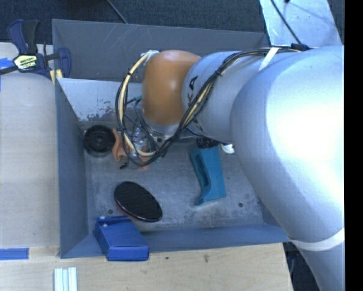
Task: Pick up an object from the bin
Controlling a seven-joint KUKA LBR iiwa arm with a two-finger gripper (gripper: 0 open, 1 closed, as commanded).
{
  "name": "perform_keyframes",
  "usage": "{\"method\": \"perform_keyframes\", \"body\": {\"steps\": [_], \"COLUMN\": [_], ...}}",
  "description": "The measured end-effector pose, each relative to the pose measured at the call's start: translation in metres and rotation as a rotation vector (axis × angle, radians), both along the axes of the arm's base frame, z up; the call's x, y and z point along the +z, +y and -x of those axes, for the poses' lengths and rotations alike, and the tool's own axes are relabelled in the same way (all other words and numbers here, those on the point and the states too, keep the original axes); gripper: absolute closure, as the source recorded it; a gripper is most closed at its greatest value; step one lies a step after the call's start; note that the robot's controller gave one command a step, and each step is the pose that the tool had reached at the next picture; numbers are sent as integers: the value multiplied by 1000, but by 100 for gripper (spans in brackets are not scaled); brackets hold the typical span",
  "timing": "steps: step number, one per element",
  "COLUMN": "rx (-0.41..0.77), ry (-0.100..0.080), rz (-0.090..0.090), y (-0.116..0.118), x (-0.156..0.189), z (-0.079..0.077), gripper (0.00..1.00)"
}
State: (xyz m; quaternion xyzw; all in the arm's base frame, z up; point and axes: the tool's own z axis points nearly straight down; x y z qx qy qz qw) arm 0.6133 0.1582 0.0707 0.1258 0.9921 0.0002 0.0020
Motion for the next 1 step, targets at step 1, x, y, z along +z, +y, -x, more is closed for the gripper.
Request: {"method": "perform_keyframes", "body": {"steps": [1], "rx": [14], "ry": [0], "rz": [-1], "y": [-8], "x": [0], "z": [-1], "gripper": [100]}}
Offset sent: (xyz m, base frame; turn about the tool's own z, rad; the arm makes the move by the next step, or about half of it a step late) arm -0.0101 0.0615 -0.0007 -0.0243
